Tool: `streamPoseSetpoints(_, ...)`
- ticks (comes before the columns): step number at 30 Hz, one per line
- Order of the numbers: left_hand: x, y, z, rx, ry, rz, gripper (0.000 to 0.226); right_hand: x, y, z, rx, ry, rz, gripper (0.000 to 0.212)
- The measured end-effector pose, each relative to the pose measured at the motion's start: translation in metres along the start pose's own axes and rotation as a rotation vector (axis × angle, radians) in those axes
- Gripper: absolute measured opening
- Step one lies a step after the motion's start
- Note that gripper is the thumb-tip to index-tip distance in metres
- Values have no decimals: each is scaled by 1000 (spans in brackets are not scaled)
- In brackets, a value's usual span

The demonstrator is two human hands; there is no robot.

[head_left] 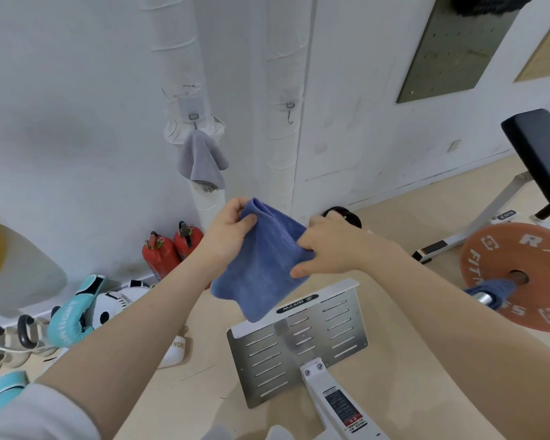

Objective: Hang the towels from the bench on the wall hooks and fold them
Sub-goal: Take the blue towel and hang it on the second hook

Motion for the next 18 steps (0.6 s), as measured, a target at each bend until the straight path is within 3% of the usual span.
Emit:
streamPoseSetpoints(3, -10, -1, -4, 17, -34, -27, 15, 2, 1, -9, 81, 280, -56, 35)
streamPoseSetpoints(8, -21, -1, -14, 71, -5, -68, 11, 9, 9, -20, 314, 57, -142, 40)
streamPoseSetpoints(11, -23, -5, -21, 97, 17, -91, 15, 3, 11, -23, 356, -44, -189, 29)
streamPoseSetpoints(13, -20, -6, -25, 114, 42, -71, 14, -8, 13, -28, 391, 88, -238, 22)
streamPoseSetpoints(15, -13, -6, -28, 126, 68, -27, 15, -14, 19, -40, 527, 260, -243, 30)
streamPoseSetpoints(18, -5, -5, -23, 76, 104, 32, 27, 4, 20, -44, 574, 194, -113, 46)
Point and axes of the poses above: each hand's wrist, its own y-axis away from the middle knuckle, its own z-axis out of the palm, x = y × z, the point moved 10 cm from there along -y, towards the middle knuckle, and after that the axes turned 10 degrees about -z, right-handed, at the moved point
